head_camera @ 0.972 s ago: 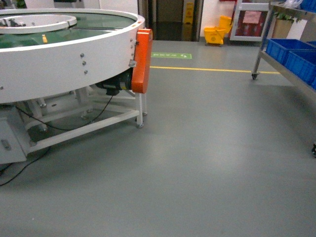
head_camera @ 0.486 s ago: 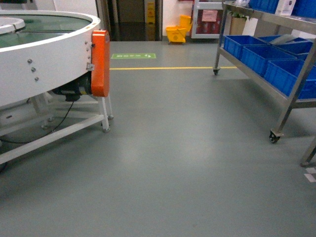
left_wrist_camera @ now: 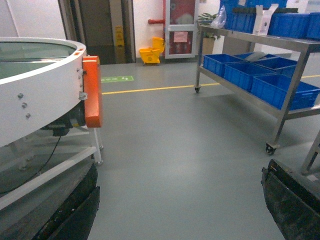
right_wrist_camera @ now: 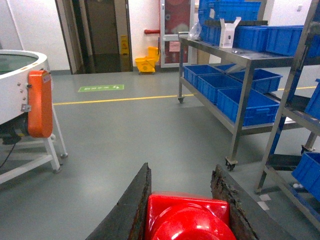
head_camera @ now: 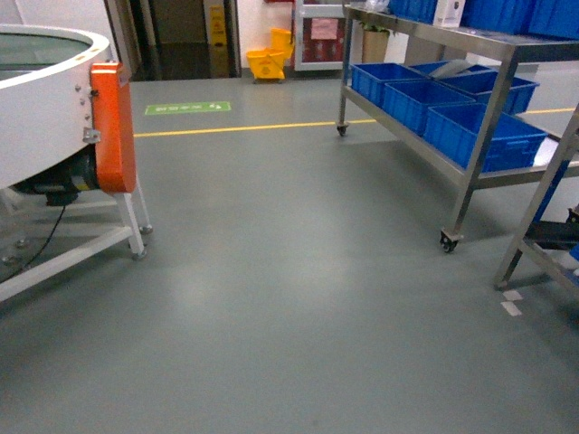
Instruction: Pick red block from blue box to shelf
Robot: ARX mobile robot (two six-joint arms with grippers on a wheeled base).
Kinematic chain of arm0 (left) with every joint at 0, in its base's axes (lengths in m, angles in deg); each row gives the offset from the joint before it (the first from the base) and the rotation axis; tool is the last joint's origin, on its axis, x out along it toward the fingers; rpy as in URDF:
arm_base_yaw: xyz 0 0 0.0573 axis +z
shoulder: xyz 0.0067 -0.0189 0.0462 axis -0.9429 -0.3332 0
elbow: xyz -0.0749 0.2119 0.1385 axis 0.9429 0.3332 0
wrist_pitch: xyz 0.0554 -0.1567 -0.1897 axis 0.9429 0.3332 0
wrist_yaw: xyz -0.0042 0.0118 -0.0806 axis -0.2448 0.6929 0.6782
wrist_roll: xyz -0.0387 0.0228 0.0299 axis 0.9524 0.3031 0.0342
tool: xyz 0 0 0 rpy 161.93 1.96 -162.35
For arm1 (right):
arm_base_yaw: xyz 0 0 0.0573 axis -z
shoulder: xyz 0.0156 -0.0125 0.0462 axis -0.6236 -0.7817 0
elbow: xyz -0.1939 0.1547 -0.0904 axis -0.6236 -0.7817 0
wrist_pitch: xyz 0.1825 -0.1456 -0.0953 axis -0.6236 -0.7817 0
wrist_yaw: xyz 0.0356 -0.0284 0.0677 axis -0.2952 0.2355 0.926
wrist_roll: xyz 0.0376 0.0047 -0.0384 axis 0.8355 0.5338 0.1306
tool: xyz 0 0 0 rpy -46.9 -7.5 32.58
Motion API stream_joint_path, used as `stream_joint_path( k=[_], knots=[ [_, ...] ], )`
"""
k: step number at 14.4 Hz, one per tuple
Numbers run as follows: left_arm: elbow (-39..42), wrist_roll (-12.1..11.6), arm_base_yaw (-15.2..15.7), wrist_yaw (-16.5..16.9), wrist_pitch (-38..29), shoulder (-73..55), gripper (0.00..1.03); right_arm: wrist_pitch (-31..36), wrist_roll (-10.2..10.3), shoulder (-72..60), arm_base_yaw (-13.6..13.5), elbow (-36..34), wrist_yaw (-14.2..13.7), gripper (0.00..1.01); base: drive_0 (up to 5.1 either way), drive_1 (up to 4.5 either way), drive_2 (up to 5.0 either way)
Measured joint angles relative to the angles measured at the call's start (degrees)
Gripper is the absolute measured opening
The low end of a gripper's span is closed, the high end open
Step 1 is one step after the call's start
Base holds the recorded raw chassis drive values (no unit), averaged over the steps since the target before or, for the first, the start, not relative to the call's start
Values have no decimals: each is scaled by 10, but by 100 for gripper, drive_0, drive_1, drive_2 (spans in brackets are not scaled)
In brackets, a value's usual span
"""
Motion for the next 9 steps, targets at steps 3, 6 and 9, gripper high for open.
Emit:
stream_joint_path(
  k=[3,6,9],
  knots=[
    [0,0,0,0,-1,0,98,0,0,0,0,0,0,28,-166,244,-577],
    [0,0,0,0,0,0,98,0,0,0,0,0,0,28,-153,258,-564],
    [0,0,0,-1,3,0,98,0,0,-3,0,0,0,28,-160,-23,-297]
  ],
)
